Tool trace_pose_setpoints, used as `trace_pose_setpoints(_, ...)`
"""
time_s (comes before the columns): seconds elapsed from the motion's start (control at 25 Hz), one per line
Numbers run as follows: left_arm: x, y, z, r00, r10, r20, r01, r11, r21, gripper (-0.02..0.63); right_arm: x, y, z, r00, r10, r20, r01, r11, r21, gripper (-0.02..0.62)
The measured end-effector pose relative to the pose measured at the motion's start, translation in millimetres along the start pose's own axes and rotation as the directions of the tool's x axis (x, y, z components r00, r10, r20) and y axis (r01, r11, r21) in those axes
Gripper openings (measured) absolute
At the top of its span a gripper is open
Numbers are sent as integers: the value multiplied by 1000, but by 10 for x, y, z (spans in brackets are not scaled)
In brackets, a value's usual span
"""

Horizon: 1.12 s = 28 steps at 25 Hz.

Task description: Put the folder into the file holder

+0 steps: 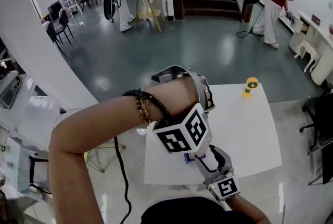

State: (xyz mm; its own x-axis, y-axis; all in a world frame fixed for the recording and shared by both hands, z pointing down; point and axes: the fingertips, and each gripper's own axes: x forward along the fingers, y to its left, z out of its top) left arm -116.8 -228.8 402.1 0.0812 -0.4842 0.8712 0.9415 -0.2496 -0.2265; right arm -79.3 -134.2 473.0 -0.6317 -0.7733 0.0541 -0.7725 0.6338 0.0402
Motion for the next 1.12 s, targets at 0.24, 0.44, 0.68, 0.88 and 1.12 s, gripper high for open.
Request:
trace_pose_setpoints(0.24, 312, -66, 104, 1000, 0, -10, 0, 1000, -10, 308, 72, -23, -180, 999, -3, -44, 4, 1000, 18, 230)
trace_pose_setpoints(0.44, 496, -90, 210, 1000, 4, -3, -4, 1000, 4, 308, 68, -15, -359, 997, 1, -78, 1, 1000, 30, 229)
trace_pose_setpoints(0.68, 760, -211, 363, 999, -43, 15, 42, 999, 21, 307, 80, 1, -418, 996, 13, -89, -10, 1000, 29, 229)
trace_pose_setpoints(0.88, 796, -174, 403, 999, -24, 31, 23, 1000, 13, 308, 58, -10, -446, 995, 14, -98, -9, 999, 46, 229)
trace_pose_setpoints(1.12, 672, -82, 407, 996, 69, 48, -66, 996, -54, 340, 39, -11, -394, 996, 17, -92, -13, 999, 37, 229)
